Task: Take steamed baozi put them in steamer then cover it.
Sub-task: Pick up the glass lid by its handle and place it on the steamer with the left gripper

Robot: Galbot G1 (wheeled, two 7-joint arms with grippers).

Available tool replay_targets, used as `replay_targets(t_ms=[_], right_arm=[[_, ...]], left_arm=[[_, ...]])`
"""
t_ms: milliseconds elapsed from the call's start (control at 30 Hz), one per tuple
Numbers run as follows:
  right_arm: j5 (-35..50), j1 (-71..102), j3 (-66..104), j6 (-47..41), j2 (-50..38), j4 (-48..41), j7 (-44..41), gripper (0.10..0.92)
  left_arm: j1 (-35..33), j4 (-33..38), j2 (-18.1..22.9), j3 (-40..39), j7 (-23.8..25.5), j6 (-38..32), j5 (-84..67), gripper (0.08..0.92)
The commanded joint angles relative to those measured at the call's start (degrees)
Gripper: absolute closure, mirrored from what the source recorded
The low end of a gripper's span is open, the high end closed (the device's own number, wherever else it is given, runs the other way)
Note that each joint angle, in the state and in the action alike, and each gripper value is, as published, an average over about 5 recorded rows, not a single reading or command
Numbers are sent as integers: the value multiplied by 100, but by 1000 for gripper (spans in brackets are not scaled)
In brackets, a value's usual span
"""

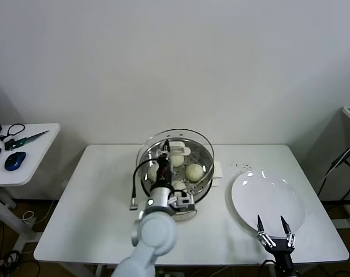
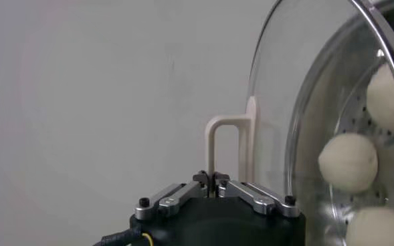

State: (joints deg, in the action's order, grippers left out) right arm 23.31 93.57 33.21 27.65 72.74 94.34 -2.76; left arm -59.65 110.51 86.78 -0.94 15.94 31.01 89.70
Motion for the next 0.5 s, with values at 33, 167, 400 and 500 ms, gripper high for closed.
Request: replay_targets(t_ms=[33, 167, 400, 500], right_arm=[[73, -6, 7, 37, -28, -17, 17, 203], [96, -4, 18, 55, -12, -15, 23, 203], [104, 15, 51, 88, 4, -15, 34, 203], [103, 31, 62, 101, 13, -15, 34, 203]], left_arm=[[103, -469, 725, -390, 8, 98, 512, 867], [126, -754, 809, -375, -155, 94, 524, 867], [13, -1024, 738, -279, -439, 30, 516, 867], [-13, -1061, 627, -232, -538, -35, 469, 867]])
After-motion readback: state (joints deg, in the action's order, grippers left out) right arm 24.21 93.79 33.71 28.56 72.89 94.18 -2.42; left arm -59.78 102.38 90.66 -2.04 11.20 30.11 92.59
